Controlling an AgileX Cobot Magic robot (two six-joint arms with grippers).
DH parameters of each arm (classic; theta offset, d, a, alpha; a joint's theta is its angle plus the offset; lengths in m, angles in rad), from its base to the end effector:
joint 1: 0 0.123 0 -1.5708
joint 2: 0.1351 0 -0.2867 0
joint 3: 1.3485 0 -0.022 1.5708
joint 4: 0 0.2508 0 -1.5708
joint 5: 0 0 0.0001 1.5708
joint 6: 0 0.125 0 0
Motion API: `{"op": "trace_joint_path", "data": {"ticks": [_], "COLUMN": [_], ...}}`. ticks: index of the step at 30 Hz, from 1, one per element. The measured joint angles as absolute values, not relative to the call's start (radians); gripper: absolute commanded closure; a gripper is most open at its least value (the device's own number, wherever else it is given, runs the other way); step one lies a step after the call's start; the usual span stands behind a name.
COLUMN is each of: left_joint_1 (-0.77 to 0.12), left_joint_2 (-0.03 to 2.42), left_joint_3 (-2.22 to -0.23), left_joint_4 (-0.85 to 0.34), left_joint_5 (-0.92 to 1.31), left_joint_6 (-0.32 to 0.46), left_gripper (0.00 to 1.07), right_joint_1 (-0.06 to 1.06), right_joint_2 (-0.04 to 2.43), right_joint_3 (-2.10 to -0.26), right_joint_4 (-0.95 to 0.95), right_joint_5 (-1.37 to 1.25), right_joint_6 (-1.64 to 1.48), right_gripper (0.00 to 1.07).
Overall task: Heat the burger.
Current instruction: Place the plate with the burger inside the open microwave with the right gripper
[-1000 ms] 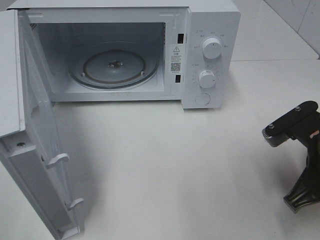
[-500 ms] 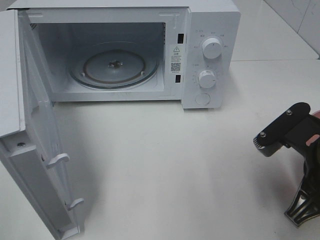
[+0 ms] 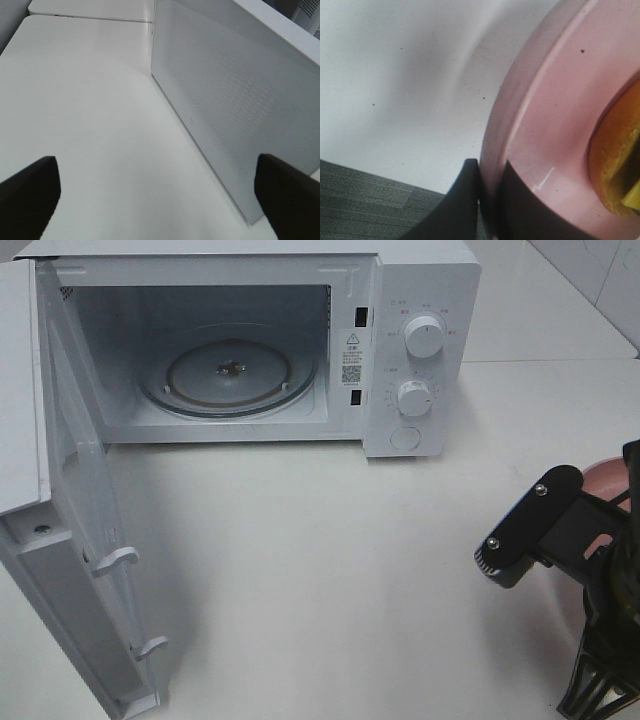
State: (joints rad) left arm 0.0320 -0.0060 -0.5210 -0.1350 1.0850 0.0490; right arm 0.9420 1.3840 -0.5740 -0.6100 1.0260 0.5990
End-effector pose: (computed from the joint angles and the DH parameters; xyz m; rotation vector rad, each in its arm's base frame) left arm 0.0192 -0.0143 0.2665 0.0277 2.0358 -0.1104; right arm 0.1545 0.1082 0.1514 -0.9928 2.6656 -0.6848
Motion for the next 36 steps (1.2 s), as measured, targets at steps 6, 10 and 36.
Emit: {"op": "trace_joint_path", "data": {"ticks": [6, 10, 36], "left_joint_1": [0.032, 0.032, 0.032], "left_joint_2": [-0.006, -0.006, -0.006], "left_joint_3": [-0.521, -0.521, -0.521], "left_joint_4": [-0.135, -0.135, -0.135], "left_joint_5": [1.085, 1.085, 1.085], "left_joint_6": [0.049, 0.049, 0.049], "left_gripper": [0.09, 0.09, 0.09], "right_joint_1": [1.020, 1.044, 1.066], "right_joint_2": [1.384, 1.384, 1.384], "right_joint_3": [-0.574, -0.574, -0.572], "right_joint_4": [-0.612, -0.621, -0.718], "right_joint_5": [1.026, 1.025, 0.865], "right_joint_6": [0.599, 0.599, 0.404], "right_gripper": [1.07, 1.07, 1.07]}}
